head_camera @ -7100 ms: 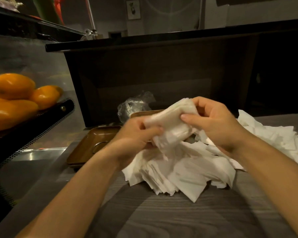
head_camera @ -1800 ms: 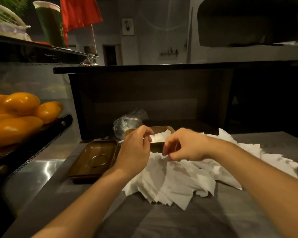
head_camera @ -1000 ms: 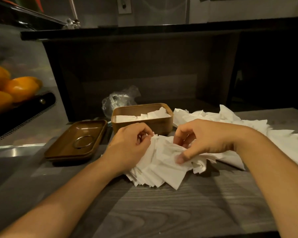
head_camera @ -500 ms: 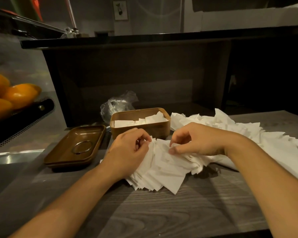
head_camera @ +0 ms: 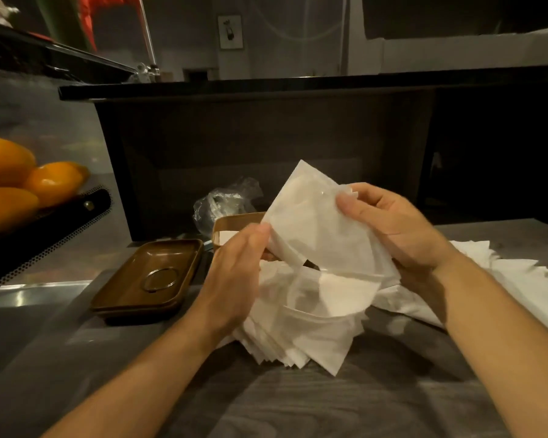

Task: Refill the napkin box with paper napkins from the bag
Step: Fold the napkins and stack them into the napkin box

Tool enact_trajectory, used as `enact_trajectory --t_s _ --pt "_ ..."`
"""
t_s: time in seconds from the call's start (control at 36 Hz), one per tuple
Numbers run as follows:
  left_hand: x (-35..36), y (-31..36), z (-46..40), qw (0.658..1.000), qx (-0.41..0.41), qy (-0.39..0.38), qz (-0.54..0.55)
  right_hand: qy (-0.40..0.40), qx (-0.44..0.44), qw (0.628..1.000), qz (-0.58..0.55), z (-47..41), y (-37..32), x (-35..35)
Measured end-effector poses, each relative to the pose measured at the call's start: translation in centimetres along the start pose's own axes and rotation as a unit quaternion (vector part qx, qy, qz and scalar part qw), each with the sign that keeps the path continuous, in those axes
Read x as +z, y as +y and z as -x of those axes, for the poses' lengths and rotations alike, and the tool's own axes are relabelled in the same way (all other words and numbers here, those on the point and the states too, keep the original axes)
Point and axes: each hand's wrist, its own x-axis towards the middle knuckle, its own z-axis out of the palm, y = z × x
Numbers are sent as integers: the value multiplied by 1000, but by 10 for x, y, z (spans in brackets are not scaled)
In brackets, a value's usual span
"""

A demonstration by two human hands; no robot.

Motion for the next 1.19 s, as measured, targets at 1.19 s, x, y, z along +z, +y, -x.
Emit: enact_trajectory --t_s 1.19 --pt "10 -2 -5 950 -121 77 279 74 -34 968 238 -13 43 27"
